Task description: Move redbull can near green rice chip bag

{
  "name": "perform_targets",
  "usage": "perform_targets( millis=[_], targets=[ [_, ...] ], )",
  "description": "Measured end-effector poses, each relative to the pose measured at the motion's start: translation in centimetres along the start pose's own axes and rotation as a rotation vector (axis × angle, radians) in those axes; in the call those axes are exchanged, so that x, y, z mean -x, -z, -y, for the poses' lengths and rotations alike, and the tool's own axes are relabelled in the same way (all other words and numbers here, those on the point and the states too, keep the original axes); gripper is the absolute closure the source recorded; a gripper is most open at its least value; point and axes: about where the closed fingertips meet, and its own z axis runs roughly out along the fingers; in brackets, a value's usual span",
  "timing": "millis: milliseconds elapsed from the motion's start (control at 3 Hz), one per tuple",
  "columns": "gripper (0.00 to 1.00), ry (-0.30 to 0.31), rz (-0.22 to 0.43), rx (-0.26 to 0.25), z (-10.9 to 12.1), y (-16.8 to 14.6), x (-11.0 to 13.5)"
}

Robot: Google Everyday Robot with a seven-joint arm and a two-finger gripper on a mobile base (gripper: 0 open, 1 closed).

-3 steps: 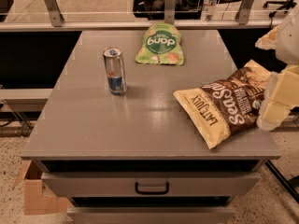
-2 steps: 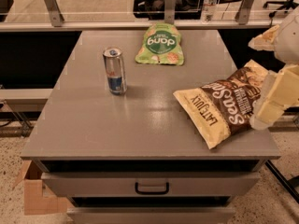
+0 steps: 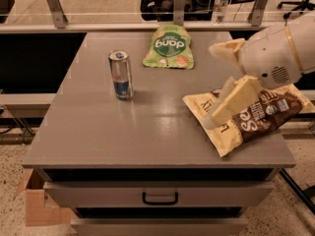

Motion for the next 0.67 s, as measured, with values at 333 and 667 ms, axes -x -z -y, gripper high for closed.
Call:
perform_targets(
  millis=[333, 667],
  targets=[
    [0.0, -0.107, 0.134, -0.046, 0.33, -3.92, 3.73],
    [0.0, -0.103, 0.139, -0.075, 1.03, -3.77, 3.95]
  ],
)
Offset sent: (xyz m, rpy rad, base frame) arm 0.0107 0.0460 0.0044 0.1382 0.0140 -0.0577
